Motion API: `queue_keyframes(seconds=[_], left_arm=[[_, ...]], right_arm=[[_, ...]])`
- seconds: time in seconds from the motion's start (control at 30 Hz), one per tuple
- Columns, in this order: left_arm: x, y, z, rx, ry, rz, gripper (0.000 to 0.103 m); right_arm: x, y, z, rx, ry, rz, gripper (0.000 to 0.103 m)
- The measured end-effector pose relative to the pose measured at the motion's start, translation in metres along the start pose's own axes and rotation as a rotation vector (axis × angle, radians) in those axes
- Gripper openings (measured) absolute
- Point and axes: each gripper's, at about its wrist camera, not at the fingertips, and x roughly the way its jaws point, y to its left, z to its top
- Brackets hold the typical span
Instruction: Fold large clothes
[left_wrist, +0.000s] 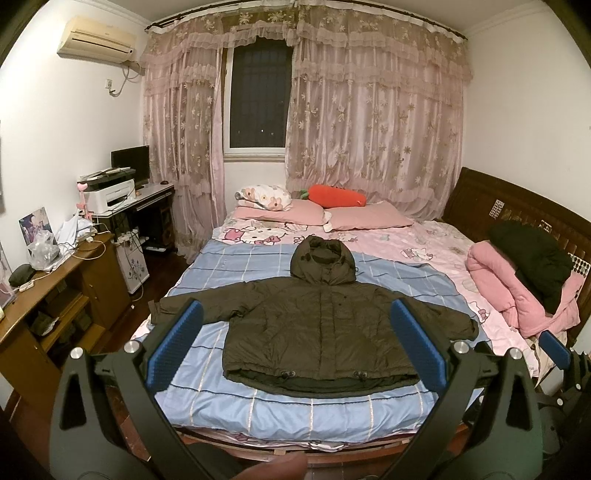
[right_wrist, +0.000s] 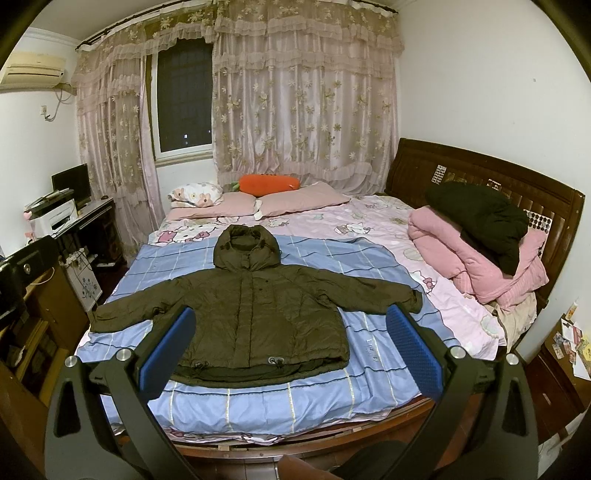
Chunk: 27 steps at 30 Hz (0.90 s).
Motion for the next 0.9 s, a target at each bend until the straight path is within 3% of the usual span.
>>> queue_keyframes(seconds=[0.43, 0.9], left_arm=[[0.0, 0.0, 0.0, 0.001, 0.003, 0.001, 0.101], [0.026, 0.017, -0.041, -0.004, 0.051, 0.015, 0.101]], right_arm=[[-0.002, 0.003, 0.001, 0.005, -0.002, -0.005, 0.102], [0.005, 0.017, -0.01, 0.003, 0.017, -0.016, 0.102]])
